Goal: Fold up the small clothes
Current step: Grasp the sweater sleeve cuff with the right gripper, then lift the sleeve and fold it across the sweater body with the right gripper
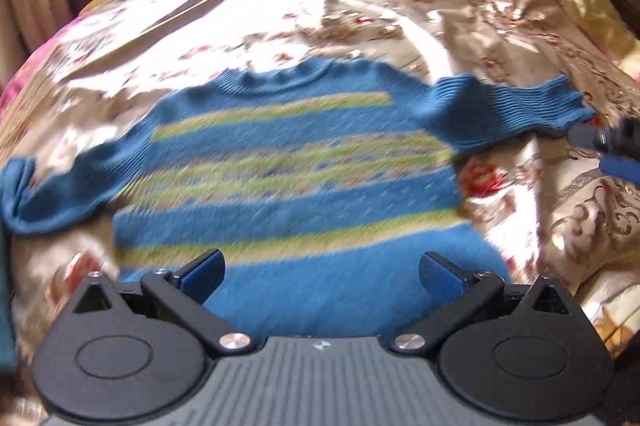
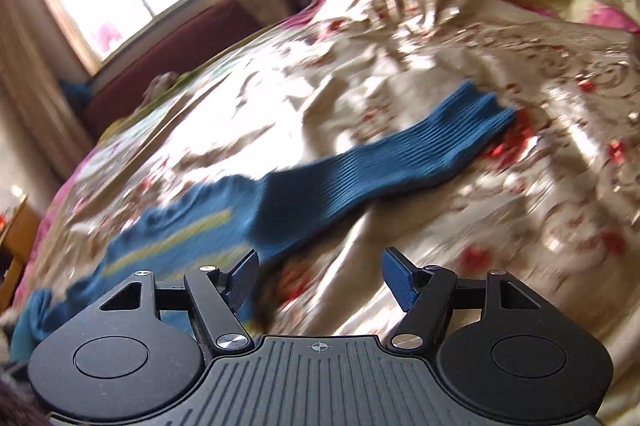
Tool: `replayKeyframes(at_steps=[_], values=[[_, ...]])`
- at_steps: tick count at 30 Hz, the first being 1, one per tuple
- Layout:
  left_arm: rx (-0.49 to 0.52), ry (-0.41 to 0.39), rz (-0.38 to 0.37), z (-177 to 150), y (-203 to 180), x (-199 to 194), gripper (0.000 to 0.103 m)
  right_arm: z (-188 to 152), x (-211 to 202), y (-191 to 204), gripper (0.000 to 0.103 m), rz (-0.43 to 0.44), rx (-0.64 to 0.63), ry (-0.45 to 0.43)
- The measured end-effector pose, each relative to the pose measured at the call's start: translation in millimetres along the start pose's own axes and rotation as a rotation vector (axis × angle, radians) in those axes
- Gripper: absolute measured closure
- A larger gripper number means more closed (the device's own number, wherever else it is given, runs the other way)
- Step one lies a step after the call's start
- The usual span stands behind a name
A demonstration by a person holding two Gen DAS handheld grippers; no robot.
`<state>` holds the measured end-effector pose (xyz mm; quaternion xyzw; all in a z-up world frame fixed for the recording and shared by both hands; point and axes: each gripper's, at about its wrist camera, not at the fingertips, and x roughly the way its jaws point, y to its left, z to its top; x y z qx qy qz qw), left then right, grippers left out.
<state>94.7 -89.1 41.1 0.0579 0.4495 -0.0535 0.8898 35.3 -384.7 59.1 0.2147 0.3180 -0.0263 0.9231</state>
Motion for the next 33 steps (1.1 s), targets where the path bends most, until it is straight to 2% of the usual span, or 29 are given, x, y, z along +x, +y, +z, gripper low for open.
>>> replayKeyframes(at_steps=[4,7,13,15,22,27,29,33], values=[[0.038,0.005,-0.027,11,-17,18,0.0,28,29,-40,0.038,-0.049,0.121,-0.018],[0.031,0.015,-0.054,16,-25,30,0.0,43,50,-72,0.045,-0.082,0.237,-0.021],[0.004,0.013,-0.088,24,-33,48,0.0,57,80,-116,0.056,-0.085,0.405,-0.058],[0.002,0.016,-0.097,25,-35,53,0.0,58,92,-126,0.062,-0.071,0.459,-0.051],[0.014,0.038,-0.116,22,-38,60,0.0,62,113,-133,0.069,-0.045,0.535,-0.071],[0.014,0.04,-0.118,20,-35,56,0.0,64,120,-140,0.092,-0.026,0.597,-0.042],[0.003,0.029,-0.111,18,-28,51,0.0,66,117,-139,0.094,-0.003,0.613,-0.047],[-0.033,-0.001,-0.084,12,-6,41,0.0,78,94,-111,0.095,0.076,0.545,-0.092]])
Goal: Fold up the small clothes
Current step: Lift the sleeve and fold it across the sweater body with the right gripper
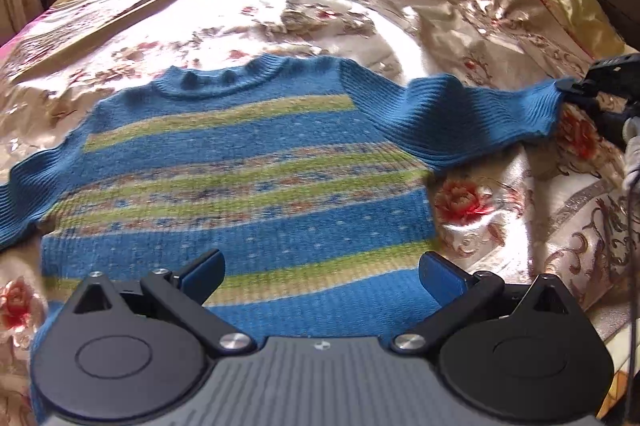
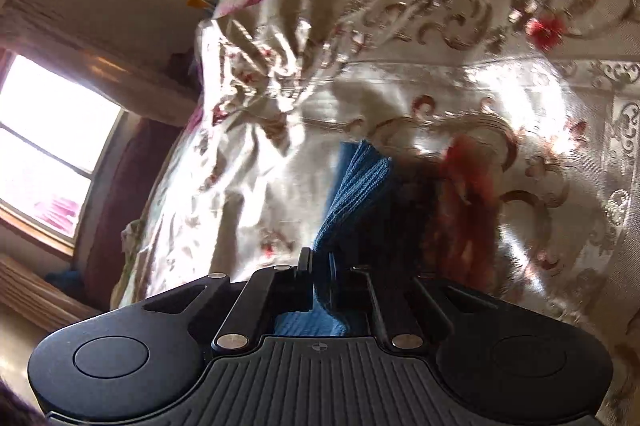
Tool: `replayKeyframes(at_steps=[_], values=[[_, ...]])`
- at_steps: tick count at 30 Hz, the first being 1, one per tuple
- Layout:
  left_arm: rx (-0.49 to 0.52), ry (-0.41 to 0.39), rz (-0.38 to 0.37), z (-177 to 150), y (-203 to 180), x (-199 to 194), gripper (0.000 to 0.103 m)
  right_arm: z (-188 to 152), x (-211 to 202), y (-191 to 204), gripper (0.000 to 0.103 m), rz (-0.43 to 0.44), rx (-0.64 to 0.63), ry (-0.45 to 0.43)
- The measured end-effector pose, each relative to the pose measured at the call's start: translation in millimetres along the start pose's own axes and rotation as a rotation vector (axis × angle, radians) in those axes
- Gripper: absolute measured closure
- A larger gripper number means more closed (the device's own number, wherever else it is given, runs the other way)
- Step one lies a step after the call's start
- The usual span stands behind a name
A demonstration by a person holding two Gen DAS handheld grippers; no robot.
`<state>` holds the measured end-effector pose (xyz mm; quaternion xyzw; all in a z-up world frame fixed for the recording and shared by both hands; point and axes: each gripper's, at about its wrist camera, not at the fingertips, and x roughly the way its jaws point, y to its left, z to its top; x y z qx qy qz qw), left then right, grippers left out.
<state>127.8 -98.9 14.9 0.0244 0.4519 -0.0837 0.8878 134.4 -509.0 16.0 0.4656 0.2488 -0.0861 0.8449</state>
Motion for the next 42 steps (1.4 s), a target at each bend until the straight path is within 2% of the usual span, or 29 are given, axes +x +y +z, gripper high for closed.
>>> replayKeyframes(at_steps=[4,8,12,16,20,22,24,30,35,42], values=[[-0.051,-0.029,0.019,-8,27,-12,0.0,-17,-16,62,0.095,0.14,-0.091,0.024],[-0.103,-0.074,0.049,-23,61,-29,0.0,-61,-16,142,0.095,0.267,-0.254,0.096],[-0.15,-0.118,0.113,-43,99,-46,0.0,-133,0,213,0.095,0.331,-0.443,0.202],[-0.18,-0.146,0.206,-66,132,-56,0.0,-217,27,256,0.095,0.347,-0.612,0.338],[-0.216,-0.132,0.257,-85,153,-54,0.0,-303,58,268,0.095,0.284,-0.854,0.444],[-0.241,-0.122,0.248,-90,160,-51,0.0,-336,65,263,0.095,0.23,-0.971,0.481],[-0.265,-0.123,0.232,-92,167,-48,0.0,-357,66,258,0.093,0.202,-1.049,0.499],[-0.298,-0.133,0.191,-97,175,-49,0.0,-376,62,266,0.09,0.185,-1.189,0.482],[-0.322,-0.15,0.177,-100,180,-54,0.0,-390,72,278,0.089,0.181,-1.237,0.483],[-0.358,-0.157,0.152,-103,187,-56,0.0,-411,65,282,0.087,0.198,-1.336,0.485]])
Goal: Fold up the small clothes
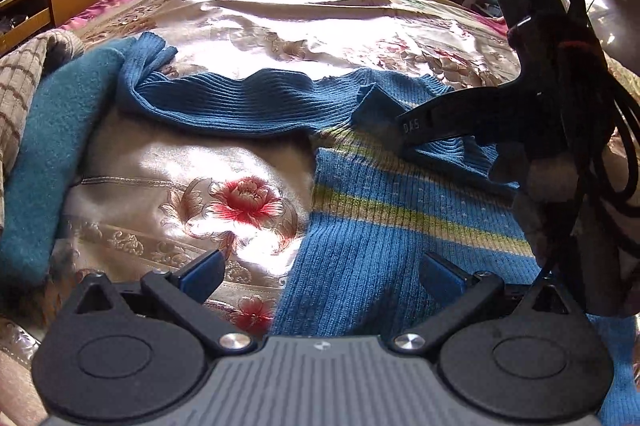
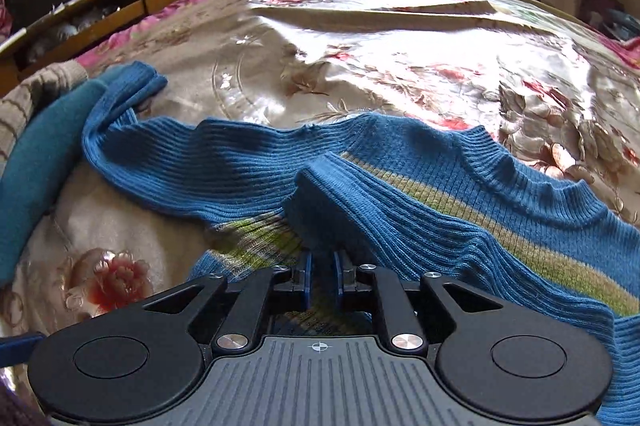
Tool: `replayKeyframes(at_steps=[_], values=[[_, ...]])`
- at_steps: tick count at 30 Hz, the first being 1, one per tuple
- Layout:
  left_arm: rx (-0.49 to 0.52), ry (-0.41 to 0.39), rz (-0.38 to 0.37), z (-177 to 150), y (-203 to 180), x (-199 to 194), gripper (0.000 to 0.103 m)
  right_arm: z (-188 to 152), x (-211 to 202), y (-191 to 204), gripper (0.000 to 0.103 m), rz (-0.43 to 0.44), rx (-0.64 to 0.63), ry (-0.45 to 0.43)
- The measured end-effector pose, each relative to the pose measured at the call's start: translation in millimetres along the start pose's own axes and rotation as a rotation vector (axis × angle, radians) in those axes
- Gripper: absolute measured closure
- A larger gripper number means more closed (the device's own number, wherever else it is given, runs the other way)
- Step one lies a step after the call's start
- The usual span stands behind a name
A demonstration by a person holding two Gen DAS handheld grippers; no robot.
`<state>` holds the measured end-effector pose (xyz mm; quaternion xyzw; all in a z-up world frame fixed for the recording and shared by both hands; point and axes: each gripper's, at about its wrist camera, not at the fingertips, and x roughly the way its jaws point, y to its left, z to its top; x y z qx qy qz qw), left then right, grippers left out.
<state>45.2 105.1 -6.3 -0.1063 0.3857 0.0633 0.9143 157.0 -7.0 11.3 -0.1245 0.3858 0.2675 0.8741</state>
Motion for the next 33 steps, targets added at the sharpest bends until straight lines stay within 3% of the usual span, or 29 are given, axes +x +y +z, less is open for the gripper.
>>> replayKeyframes(at_steps=[5,11,15,16,18,21,26,33], values=[[-0.011,-0.014,0.004,0,3,-3,0.0,5,-2,4,0.086,-0.022,-0.01,-0.018],[-0.027,-0.011,-0.002,0,6,-3,0.0,2,5,25,0.073,-0.05,-0.173,-0.025],[-0.03,-0.009,0.001,0,6,-2,0.0,6,23,20,0.077,-0.098,-0.176,0.003],[-0.031,-0.011,0.003,1,7,-2,0.0,8,24,15,0.078,-0.083,-0.144,0.017],[-0.033,-0.016,0.008,1,8,-3,0.0,11,19,8,0.091,-0.048,-0.075,0.028],[-0.043,-0.015,0.003,2,10,-2,0.0,10,6,7,0.091,0.046,-0.041,0.034],[-0.045,-0.022,0.008,2,10,-3,0.0,6,7,13,0.086,0.047,-0.075,0.061],[-0.078,-0.071,0.03,3,19,-9,0.0,26,-10,24,0.085,0.134,-0.051,0.037]])
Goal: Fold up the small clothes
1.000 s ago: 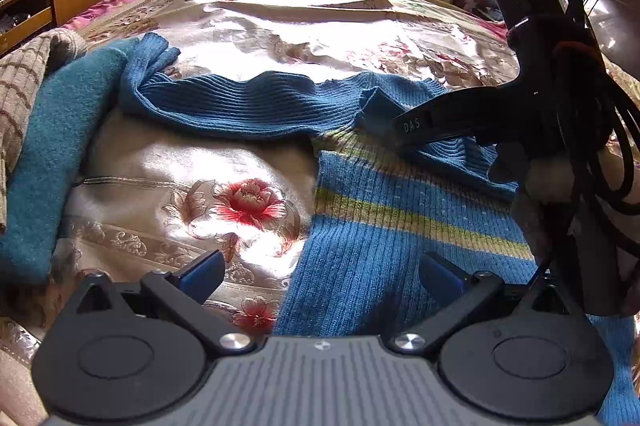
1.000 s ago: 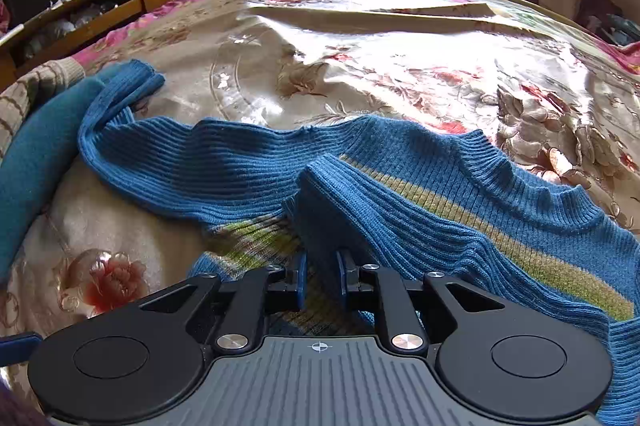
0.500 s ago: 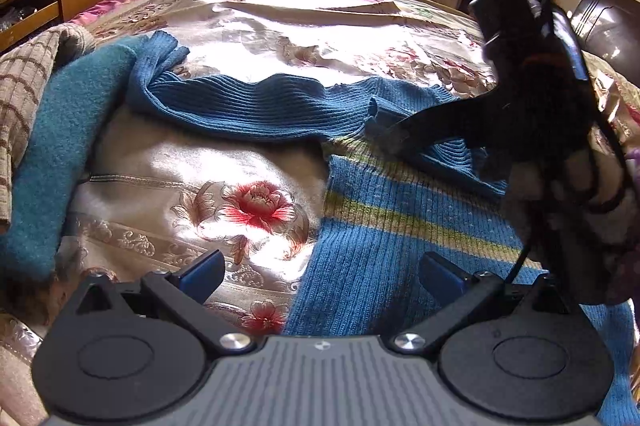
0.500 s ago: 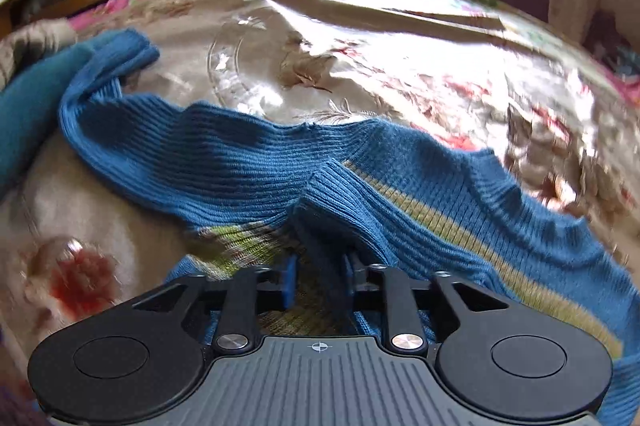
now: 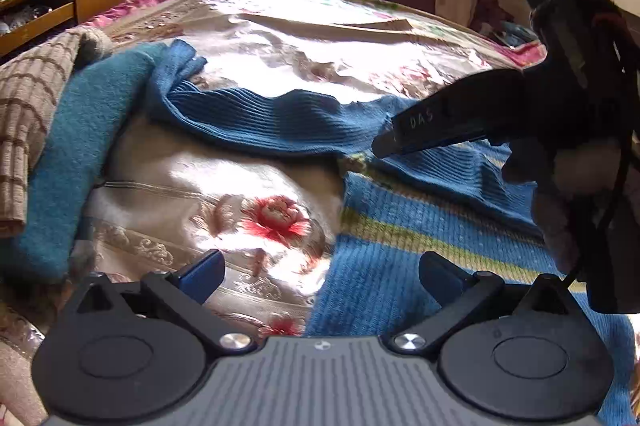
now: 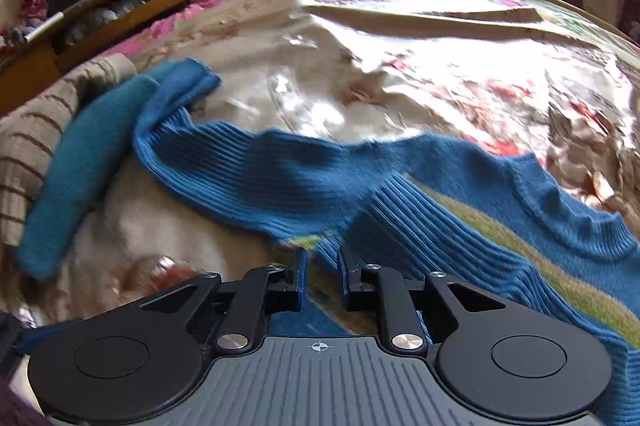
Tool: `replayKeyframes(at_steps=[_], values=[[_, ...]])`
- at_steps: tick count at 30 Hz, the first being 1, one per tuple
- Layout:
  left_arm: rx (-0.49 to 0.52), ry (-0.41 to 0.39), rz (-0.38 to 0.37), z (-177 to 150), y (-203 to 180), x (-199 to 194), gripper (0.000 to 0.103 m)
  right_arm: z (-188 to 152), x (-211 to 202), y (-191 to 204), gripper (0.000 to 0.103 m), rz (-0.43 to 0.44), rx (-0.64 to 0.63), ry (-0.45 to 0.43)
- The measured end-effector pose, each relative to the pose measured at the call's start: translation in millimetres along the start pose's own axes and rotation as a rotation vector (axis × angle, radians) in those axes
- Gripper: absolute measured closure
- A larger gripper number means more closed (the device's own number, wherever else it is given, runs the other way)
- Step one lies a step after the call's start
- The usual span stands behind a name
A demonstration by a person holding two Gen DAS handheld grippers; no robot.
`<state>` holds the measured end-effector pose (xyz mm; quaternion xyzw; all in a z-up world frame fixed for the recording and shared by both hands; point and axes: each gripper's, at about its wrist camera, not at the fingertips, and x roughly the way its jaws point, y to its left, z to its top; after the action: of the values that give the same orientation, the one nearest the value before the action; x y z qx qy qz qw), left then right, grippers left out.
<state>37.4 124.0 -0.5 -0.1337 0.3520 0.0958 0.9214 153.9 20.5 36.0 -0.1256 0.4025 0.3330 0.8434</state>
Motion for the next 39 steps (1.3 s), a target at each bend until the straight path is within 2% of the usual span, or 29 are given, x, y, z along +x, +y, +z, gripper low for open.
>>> replayKeyframes(at_steps=[7,11,14,16,17,24,28,30,33,36,39], values=[[-0.085,-0.088,0.12,12,28,-7,0.0,49,15,33,0.08,0.148,0.023,0.006],[-0.147,-0.107,0.115,23,45,-1,0.0,83,40,53,0.076,0.21,0.052,0.016],[-0.136,-0.138,0.174,29,51,5,0.0,105,64,64,0.075,0.251,0.11,0.034],[-0.16,-0.138,0.182,27,57,9,0.0,118,79,72,0.075,0.288,0.146,0.048],[-0.171,-0.132,0.18,26,61,10,0.0,123,87,76,0.072,0.298,0.155,0.053],[-0.226,-0.113,0.178,20,77,16,0.0,146,131,110,0.07,0.318,0.181,0.092],[-0.242,-0.098,0.169,20,79,17,0.0,150,142,126,0.071,0.218,0.135,0.116],[-0.234,-0.102,0.171,20,78,17,0.0,147,142,124,0.096,0.208,0.133,0.119],[-0.214,-0.117,0.172,20,74,17,0.0,148,127,113,0.096,0.225,0.16,0.085],[-0.193,-0.129,0.17,21,69,16,0.0,151,92,91,0.096,0.252,0.188,0.005],[-0.168,-0.133,0.164,20,61,16,0.0,150,42,51,0.096,0.27,0.268,-0.083]])
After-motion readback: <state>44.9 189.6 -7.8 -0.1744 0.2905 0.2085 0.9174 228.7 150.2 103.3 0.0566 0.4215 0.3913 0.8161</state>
